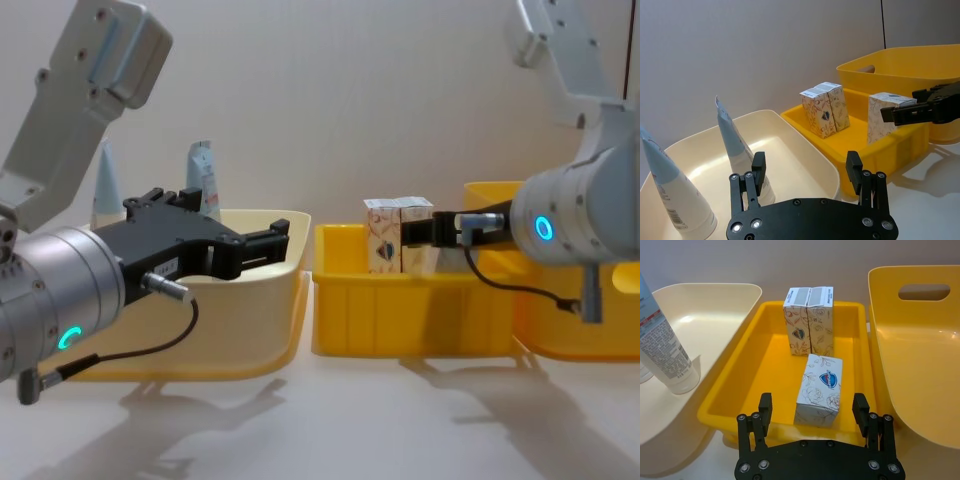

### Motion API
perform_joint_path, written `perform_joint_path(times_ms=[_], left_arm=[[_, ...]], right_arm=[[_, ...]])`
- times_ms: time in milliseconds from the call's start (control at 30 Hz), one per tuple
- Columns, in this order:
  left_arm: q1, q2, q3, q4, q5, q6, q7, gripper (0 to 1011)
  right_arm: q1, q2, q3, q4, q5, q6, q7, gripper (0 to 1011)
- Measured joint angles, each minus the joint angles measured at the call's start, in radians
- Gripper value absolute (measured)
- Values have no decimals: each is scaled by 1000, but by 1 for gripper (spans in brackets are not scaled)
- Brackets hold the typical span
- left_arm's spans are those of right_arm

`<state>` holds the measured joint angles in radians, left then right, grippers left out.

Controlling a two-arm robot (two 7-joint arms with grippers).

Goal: Bimanual collaborative sorting of washing and personal care products

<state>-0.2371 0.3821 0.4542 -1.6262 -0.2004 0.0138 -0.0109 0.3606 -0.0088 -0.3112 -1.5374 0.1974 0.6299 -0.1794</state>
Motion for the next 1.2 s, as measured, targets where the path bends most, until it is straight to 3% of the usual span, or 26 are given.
perform_joint_path(times_ms=[467,733,1033,1200], left_arm=[[0,0,0,0,0,0,0,1000],[0,0,0,0,0,0,0,999],[0,0,0,0,0,0,0,1000],[0,0,0,0,0,0,0,1000]], right_arm=[[27,-30,12,51,2,-14,0,995],[34,-37,16,63,2,-19,0,821],[37,-41,17,71,2,-22,0,509],[38,-43,18,73,1,-23,0,454]])
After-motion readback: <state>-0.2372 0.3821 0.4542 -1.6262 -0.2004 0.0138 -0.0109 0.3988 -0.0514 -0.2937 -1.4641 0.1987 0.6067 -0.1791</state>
